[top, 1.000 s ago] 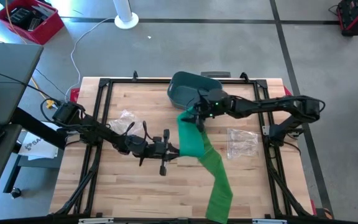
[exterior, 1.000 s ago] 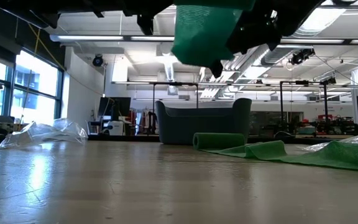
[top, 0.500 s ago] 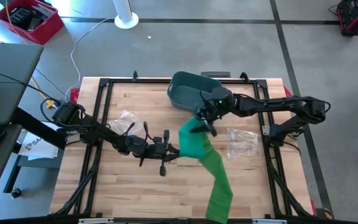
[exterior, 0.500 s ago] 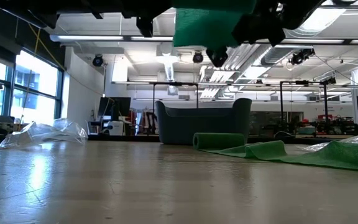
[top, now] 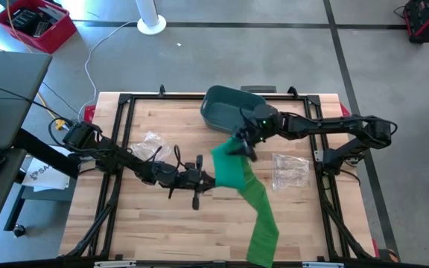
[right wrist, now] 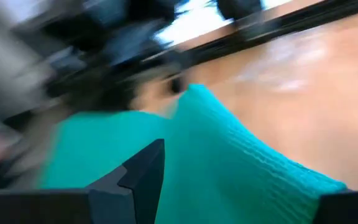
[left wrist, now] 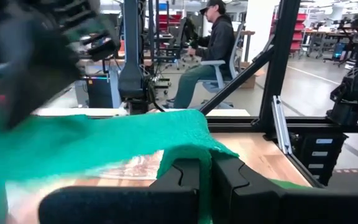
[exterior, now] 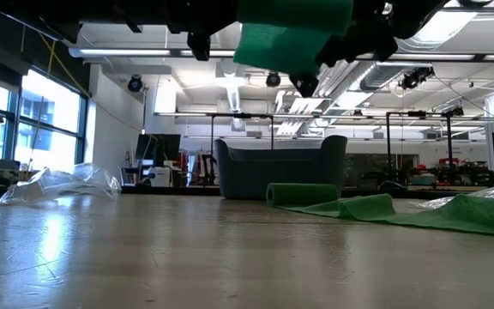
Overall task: Roll bandage
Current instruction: Roll the light green bandage
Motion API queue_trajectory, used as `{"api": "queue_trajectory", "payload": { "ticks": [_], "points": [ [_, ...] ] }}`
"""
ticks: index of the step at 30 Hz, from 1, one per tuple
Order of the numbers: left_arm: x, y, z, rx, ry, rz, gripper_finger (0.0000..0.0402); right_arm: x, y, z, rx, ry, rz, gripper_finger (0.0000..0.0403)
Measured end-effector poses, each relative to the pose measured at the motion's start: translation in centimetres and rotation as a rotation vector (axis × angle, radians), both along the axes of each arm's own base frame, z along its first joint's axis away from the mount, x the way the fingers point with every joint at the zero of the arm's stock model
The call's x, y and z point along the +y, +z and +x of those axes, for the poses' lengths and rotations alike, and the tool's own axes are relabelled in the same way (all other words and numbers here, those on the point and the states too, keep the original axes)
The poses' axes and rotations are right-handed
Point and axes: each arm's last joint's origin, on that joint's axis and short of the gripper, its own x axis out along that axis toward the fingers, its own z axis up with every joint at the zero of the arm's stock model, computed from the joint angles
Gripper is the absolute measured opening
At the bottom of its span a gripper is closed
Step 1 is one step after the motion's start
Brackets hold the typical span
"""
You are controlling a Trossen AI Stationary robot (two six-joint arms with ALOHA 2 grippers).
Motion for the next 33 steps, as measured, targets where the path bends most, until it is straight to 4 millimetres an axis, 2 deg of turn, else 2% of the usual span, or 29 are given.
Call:
{"api": "queue_trajectory", "payload": {
  "ticks": [2,4,8,13,17,20,26,29,33],
  "points": [
    [0.1,0.0,0.0,0.001,0.0,0.001,0.0,0.4,0.0,-0.2,-0.009,0.127,0.039,0.019],
    [0.1,0.0,0.0,0.002,0.001,0.001,0.0,0.8,0.0,-0.2,-0.007,0.183,0.061,0.019],
    [0.1,0.0,0.0,0.003,0.001,0.002,0.0,1.2,-0.1,-0.2,-0.003,0.213,0.069,0.0194],
    [0.1,-0.1,0.0,0.007,0.002,-0.005,0.0,1.1,-0.2,-0.4,0.016,0.214,0.078,0.022],
    [0.1,-0.1,0.0,0.007,0.002,-0.006,0.0,-0.2,-1.3,-1.2,0.111,0.203,0.088,0.0239],
    [0.1,-0.1,0.0,0.007,0.003,-0.006,0.0,-1.0,-1.9,-2.1,0.144,0.261,0.094,0.024],
    [0.1,-0.1,0.0,0.007,0.005,-0.013,0.0,-1.8,-2.4,-3.4,0.227,0.326,0.228,0.024],
    [0.1,-0.1,0.0,0.007,0.006,-0.014,0.0001,-2.0,-2.6,-4.1,0.293,0.314,0.202,0.024],
    [0.1,-0.1,0.0,0.006,0.005,-0.014,0.0001,-2.0,-2.7,-5.2,0.476,0.248,0.102,0.024]
  ]
}}
